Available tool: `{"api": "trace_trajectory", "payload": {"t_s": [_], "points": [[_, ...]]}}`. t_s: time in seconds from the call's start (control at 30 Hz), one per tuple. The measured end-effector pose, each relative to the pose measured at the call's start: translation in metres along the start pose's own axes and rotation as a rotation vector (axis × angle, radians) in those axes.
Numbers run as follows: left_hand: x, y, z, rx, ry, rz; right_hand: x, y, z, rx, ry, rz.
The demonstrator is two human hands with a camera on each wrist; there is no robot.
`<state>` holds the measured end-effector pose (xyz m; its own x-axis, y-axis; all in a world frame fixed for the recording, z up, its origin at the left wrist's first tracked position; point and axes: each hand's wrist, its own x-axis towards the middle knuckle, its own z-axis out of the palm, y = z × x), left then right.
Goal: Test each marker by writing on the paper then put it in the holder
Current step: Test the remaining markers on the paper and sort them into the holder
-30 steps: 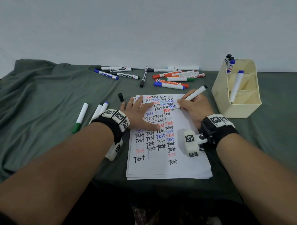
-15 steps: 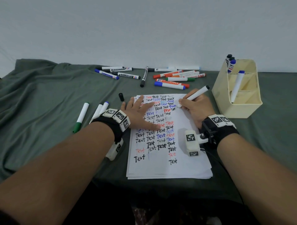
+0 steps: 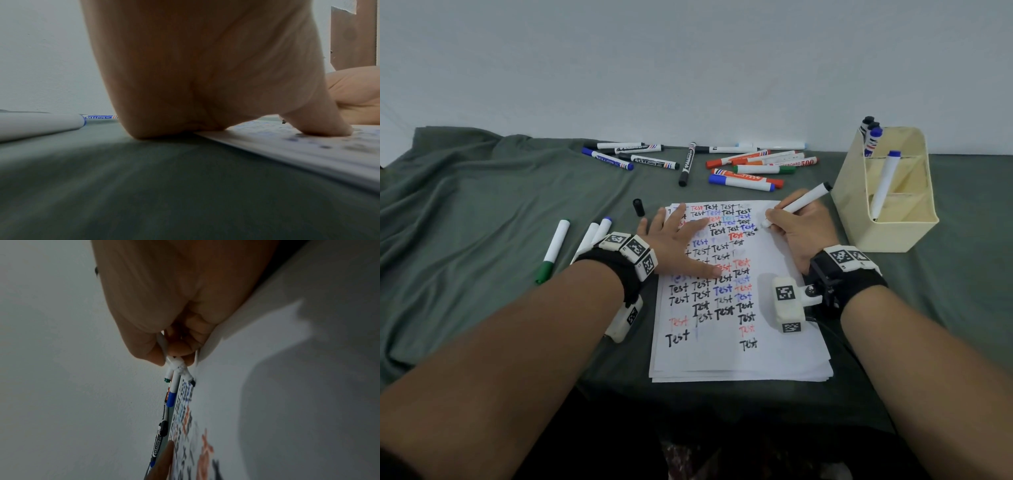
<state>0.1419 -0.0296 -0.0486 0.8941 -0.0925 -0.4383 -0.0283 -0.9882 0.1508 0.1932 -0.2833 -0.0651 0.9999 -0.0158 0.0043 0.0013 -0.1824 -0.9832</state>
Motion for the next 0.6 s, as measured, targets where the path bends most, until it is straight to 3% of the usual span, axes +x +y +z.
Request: {"api": "trace_trajectory", "payload": {"t_s": [0.4,0.6], "points": [[0.0000,0.0013,-0.0001,0.006,-0.011,-0.004,-0.0012,-0.0003,0.0005,-0.004,-0.028,-0.020],[0.0006,0.0009,0.0007,0.005,-0.005,-0.004,0.0009,0.0028,0.0004,0.125,0.031,0.000]]}}
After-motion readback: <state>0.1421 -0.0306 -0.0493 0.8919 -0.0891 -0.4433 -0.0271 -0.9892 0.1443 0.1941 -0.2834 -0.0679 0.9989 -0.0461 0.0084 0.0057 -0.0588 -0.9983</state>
